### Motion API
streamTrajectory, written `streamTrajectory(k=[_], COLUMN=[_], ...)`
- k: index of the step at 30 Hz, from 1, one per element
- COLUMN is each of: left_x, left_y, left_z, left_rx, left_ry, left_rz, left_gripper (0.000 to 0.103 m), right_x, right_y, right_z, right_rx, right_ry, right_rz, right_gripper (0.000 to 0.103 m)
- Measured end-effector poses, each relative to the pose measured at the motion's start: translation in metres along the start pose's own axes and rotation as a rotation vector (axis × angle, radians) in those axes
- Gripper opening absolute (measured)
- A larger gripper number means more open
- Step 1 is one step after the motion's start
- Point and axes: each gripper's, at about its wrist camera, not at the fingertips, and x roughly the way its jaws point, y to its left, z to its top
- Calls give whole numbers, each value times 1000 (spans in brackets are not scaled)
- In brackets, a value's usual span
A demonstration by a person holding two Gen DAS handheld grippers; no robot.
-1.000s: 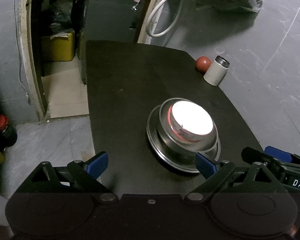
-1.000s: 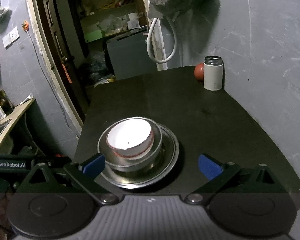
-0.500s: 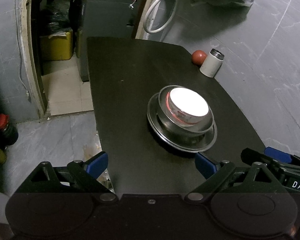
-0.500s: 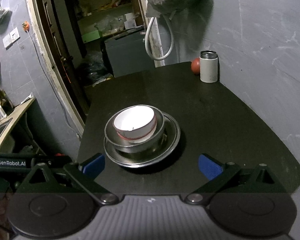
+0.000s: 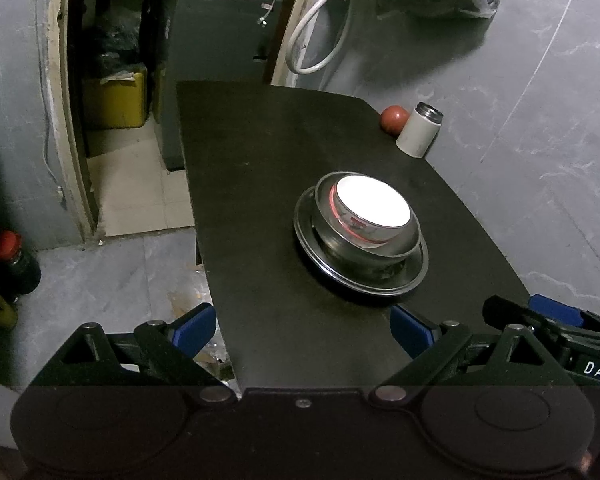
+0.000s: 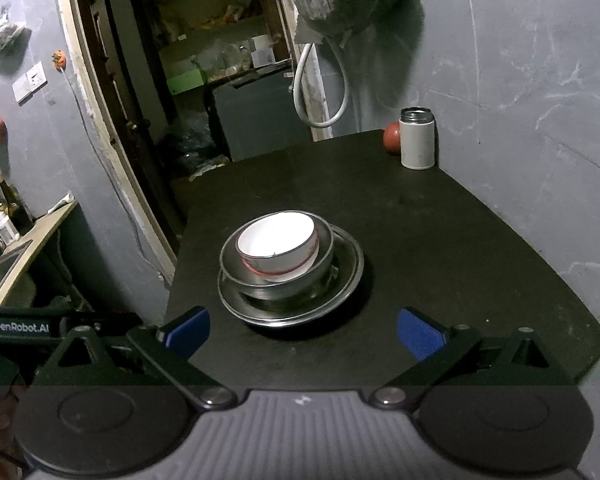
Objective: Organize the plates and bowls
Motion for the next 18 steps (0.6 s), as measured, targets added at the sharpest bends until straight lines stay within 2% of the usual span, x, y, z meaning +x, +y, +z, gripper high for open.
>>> streamTrajectory(k=[4, 18], left_x=[-4, -8], left_y=[-1, -4], left_z=[-3, -26], left_rx=[2, 13], left_ry=[-11, -15], left_rz=[1, -2], left_gripper=[101, 101], right_x=[-3, -12], right_y=[1, -1], right_z=[-4, -27], right_rx=[-2, 8], right_ry=[2, 48], right_rz=[8, -3], right_gripper=[102, 102])
